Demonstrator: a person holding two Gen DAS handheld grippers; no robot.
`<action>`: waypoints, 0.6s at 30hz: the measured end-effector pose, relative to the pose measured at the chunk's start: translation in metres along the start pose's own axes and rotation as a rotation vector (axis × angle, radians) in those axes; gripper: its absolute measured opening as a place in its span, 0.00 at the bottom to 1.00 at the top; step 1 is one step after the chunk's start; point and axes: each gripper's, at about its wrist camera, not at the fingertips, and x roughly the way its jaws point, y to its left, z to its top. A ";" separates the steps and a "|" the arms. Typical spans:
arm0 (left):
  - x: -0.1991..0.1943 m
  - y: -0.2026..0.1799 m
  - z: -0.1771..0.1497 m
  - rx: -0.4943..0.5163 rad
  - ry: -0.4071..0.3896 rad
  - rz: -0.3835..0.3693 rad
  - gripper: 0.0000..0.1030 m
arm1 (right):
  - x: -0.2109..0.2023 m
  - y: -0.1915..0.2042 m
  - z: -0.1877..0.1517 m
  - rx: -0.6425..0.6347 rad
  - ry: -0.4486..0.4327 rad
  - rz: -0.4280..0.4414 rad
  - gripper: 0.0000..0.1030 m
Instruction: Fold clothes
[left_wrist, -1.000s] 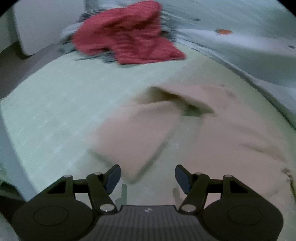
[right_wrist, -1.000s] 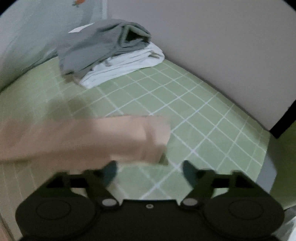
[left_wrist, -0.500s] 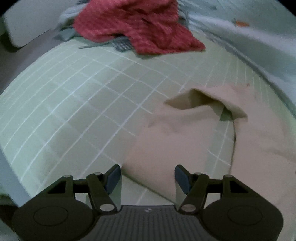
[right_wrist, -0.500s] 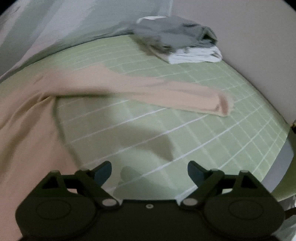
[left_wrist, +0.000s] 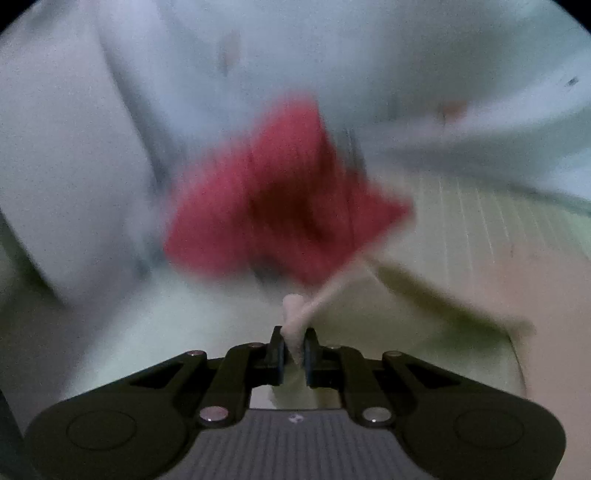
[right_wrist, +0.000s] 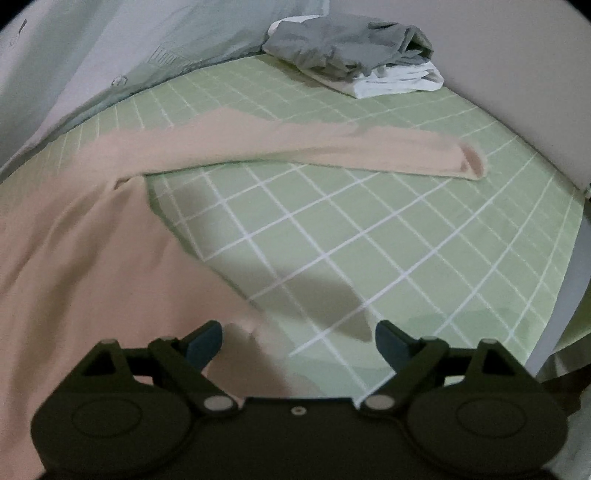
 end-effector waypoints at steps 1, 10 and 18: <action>-0.011 -0.001 0.003 0.044 -0.073 0.018 0.11 | 0.001 0.002 -0.001 0.000 0.004 -0.001 0.88; 0.031 -0.018 -0.076 -0.025 0.390 -0.175 0.21 | 0.010 0.010 0.003 -0.017 0.004 0.002 0.93; 0.017 0.047 -0.083 -0.393 0.425 -0.384 0.50 | 0.020 0.013 0.016 -0.031 0.028 0.010 0.98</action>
